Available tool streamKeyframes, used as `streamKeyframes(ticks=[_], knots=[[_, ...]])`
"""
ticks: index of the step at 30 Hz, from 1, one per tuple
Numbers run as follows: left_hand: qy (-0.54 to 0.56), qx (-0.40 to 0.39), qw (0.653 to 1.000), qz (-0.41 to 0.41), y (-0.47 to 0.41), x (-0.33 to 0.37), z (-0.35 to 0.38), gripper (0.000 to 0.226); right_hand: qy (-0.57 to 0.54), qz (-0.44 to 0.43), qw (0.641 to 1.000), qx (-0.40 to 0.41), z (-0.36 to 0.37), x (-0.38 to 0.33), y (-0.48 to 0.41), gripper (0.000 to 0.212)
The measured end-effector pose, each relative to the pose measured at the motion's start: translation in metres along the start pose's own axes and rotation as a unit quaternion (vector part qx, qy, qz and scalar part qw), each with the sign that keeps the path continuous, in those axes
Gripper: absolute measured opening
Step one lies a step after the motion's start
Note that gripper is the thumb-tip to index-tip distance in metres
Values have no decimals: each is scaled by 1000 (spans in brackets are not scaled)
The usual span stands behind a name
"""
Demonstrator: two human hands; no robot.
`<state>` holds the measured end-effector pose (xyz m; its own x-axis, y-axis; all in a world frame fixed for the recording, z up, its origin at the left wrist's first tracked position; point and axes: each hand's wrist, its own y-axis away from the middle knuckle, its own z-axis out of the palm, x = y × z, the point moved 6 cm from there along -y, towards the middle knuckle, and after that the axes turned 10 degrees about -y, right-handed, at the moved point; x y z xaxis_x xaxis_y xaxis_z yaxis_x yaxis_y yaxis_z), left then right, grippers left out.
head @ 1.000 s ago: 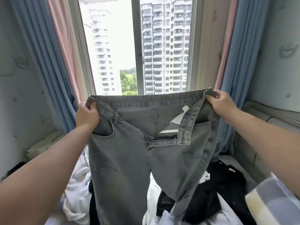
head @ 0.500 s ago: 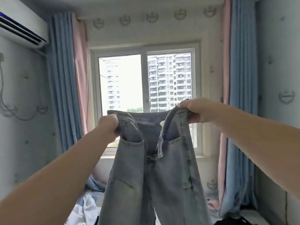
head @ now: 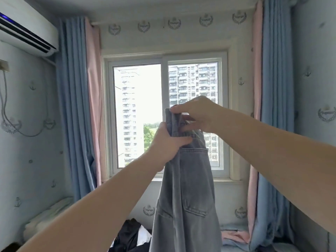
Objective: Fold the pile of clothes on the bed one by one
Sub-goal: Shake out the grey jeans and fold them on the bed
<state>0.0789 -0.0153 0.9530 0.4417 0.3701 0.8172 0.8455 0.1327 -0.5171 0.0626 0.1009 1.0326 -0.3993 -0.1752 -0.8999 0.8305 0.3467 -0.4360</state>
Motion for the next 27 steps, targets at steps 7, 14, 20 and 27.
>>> streamKeyframes(ticks=[7, 14, 20, 27], knots=[[93, 43, 995, -13, -13, -26, -38, 27, 200, -81, 972, 97, -35, 18, 9, 46], [164, -3, 986, -10, -26, -8, -100, 24, -107, 224, 969, -8, -23, 129, 21, 96], [135, -5, 991, -7, -38, -15, -172, 38, -129, 70, 980, 135, 9, 73, -7, 35], [46, 104, 993, 43, -68, 4, -249, 37, 73, -82, 969, 220, 57, -28, -29, 10]])
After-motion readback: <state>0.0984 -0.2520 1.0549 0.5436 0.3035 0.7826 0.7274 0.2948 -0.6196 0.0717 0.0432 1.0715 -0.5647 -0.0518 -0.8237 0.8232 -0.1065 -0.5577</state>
